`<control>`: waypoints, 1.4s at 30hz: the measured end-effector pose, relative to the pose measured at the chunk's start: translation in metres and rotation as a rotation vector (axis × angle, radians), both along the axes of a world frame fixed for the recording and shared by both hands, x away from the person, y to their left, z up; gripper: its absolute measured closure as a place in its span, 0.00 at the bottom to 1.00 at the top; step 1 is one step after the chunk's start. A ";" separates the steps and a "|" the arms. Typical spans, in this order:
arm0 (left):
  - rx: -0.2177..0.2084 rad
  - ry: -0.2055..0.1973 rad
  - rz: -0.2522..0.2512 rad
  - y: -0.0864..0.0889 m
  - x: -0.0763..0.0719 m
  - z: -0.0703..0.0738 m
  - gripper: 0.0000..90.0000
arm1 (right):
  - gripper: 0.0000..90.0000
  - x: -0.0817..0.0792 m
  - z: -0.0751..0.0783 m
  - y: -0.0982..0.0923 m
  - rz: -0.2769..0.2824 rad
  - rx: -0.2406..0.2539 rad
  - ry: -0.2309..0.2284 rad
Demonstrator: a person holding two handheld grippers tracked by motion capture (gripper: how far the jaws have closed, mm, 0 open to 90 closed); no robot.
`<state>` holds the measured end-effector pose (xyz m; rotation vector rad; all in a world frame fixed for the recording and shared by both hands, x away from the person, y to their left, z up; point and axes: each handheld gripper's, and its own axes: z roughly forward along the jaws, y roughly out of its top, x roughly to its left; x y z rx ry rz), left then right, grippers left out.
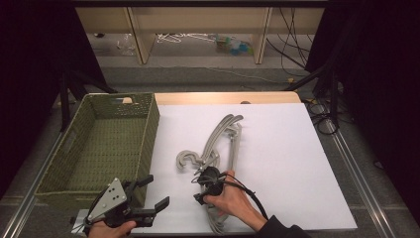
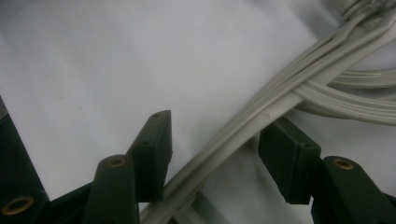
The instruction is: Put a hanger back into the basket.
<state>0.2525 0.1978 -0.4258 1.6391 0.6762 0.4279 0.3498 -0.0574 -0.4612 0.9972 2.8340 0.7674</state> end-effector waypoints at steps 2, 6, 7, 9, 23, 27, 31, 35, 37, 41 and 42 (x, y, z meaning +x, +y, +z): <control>-0.003 -0.004 -0.001 0.000 0.000 0.000 0.18 | 0.52 0.000 0.001 -0.001 -0.001 0.002 0.009; -0.002 -0.004 -0.003 0.000 0.000 0.001 0.18 | 0.55 -0.001 0.006 -0.004 0.005 0.006 0.005; -0.002 -0.006 -0.003 0.000 0.000 0.001 0.18 | 0.57 -0.001 0.008 -0.005 0.000 0.014 0.011; -0.001 -0.007 -0.004 0.000 0.000 0.001 0.18 | 0.58 -0.002 0.012 -0.009 -0.001 0.028 0.014; 0.001 -0.008 -0.013 0.000 0.000 0.001 0.18 | 0.61 -0.004 0.017 -0.014 0.003 0.028 0.017; -0.013 0.012 -0.002 -0.001 -0.002 0.001 0.18 | 0.62 -0.007 0.022 -0.014 0.026 -0.001 0.014; 0.002 -0.005 -0.014 -0.001 0.000 0.001 0.18 | 0.62 -0.007 0.024 -0.016 0.018 0.006 0.011; -0.010 0.010 -0.006 -0.001 -0.001 0.001 0.18 | 0.62 -0.006 0.024 -0.017 0.015 0.006 0.009; 0.001 -0.003 -0.016 -0.001 0.000 0.001 0.18 | 0.62 -0.006 0.023 -0.016 0.012 0.001 0.007; 0.002 -0.001 -0.019 -0.001 -0.001 0.001 0.18 | 0.61 -0.006 0.022 -0.016 0.022 0.002 0.027; 0.002 -0.001 -0.019 -0.001 -0.001 0.001 0.18 | 0.61 -0.006 0.022 -0.016 0.022 0.002 0.027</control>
